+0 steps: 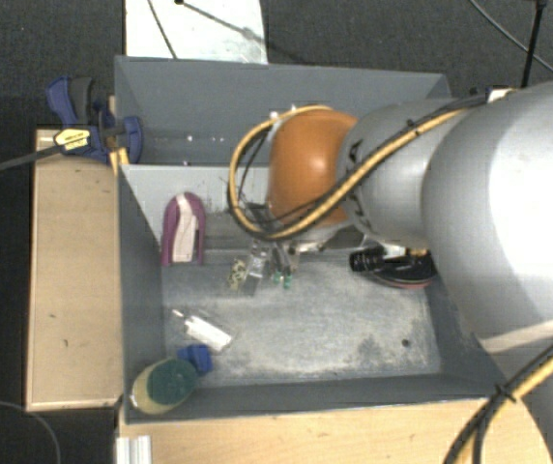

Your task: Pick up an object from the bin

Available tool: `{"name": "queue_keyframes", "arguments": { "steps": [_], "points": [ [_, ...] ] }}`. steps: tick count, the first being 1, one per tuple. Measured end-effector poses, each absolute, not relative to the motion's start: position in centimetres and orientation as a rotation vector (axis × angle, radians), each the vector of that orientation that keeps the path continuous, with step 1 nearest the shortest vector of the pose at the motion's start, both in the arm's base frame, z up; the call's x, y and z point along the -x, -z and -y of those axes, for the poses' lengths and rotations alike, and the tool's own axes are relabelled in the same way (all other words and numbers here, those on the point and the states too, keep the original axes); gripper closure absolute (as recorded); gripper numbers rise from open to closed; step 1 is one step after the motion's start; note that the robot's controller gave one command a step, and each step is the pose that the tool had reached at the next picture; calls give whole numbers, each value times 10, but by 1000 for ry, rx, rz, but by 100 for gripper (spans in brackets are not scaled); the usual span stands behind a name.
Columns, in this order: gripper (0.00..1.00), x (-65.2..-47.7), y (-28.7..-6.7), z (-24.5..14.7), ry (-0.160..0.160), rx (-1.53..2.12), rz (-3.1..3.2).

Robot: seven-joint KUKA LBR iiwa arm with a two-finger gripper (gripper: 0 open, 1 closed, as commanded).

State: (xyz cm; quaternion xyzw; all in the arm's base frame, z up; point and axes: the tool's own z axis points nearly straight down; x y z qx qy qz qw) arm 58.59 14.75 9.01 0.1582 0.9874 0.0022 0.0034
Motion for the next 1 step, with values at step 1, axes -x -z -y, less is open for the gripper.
{"name": "queue_keyframes", "arguments": {
  "steps": [1],
  "points": [
    [100,-550,-161,-145,-6,-484,-3097]
  ]
}}
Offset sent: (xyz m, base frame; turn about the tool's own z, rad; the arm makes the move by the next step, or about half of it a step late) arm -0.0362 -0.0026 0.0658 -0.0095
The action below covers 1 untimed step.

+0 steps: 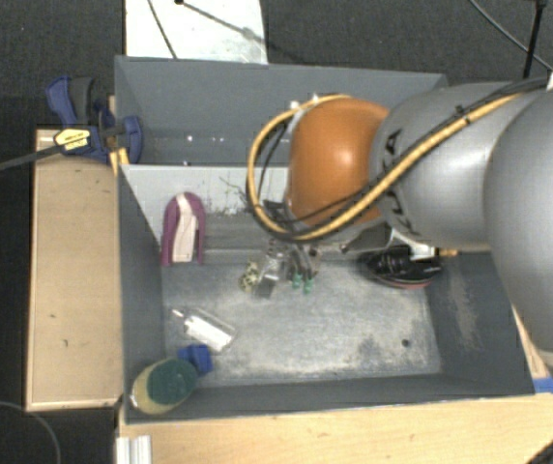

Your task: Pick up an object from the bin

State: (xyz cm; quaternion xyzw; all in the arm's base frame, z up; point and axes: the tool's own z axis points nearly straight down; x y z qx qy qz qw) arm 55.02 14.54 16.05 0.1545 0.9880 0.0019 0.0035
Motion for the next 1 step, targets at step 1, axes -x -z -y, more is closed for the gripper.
{"name": "queue_keyframes", "arguments": {
  "steps": [1],
  "points": [
    [100,-576,-220,-129,-5,-479,-3095]
  ]
}}
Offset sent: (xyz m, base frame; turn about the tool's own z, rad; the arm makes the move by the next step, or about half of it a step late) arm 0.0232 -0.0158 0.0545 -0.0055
